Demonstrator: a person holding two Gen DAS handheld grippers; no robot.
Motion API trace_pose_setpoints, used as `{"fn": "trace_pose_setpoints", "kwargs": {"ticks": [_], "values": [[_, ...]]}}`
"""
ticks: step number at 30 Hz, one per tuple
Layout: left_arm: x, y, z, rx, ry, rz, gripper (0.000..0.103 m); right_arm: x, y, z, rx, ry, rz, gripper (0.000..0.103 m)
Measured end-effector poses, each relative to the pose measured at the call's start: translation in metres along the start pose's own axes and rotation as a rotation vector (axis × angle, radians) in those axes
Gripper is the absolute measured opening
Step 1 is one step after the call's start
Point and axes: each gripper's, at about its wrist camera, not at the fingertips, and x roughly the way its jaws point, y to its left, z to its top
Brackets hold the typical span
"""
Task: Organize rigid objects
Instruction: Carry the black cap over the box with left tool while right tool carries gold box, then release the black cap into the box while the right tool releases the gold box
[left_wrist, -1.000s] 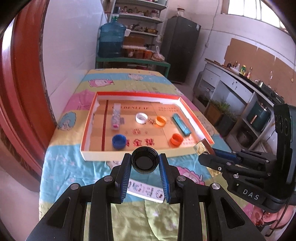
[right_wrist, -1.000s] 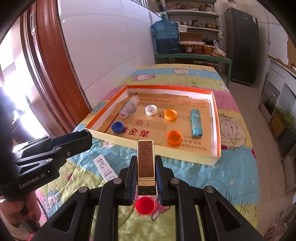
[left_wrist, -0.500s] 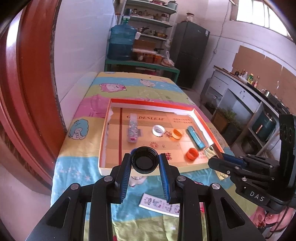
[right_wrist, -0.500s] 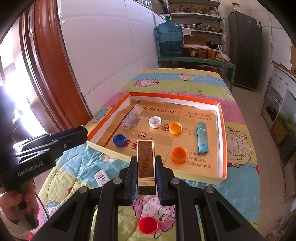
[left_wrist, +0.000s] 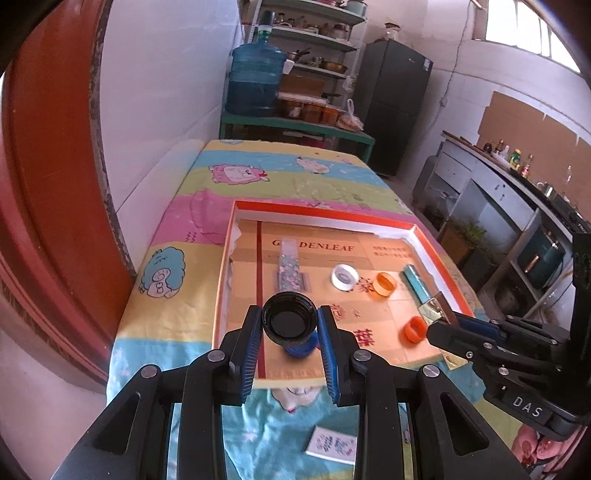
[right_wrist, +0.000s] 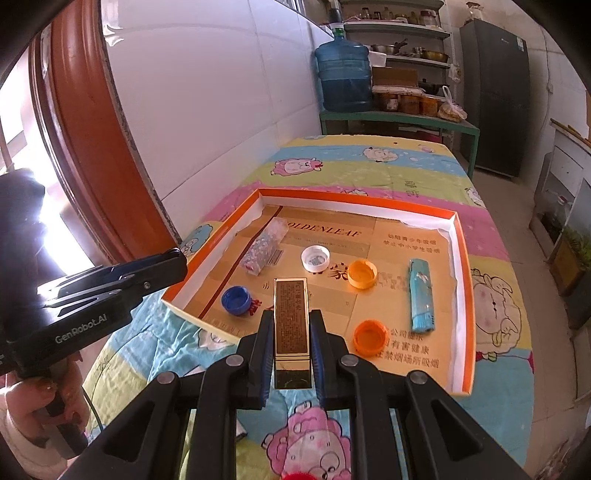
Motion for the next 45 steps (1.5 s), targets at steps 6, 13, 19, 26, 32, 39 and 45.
{"fn": "trace_pose_setpoints", "kwargs": {"ticks": [6,13,19,26,32,39,45], "values": [[0.02,0.006,0.006,-0.003,0.019,0.027,0.031,0.016,-0.006,0.007,0.013,0.01,0.008,0.018],[0.042,0.01,0.009,0.002,0.042,0.057,0.031,0.036,-0.011,0.01,0.017,0.036,0.006,0.018],[0.058,0.012,0.011,0.01,0.054,0.08,0.031,0.051,-0.015,0.013,0.018,0.054,0.001,0.018],[0.074,0.016,0.012,0.003,0.073,0.1,0.031,0.066,-0.018,0.015,0.015,0.075,-0.01,0.018],[0.08,0.016,0.011,0.009,0.073,0.096,0.031,0.08,-0.021,0.014,0.016,0.103,-0.012,0.018],[0.089,0.013,0.008,0.032,0.082,0.097,0.031,0.09,-0.02,0.013,0.007,0.119,-0.023,0.018],[0.099,0.006,0.007,0.056,0.088,0.098,0.031,0.097,-0.019,0.013,-0.003,0.119,-0.039,0.018]]}}
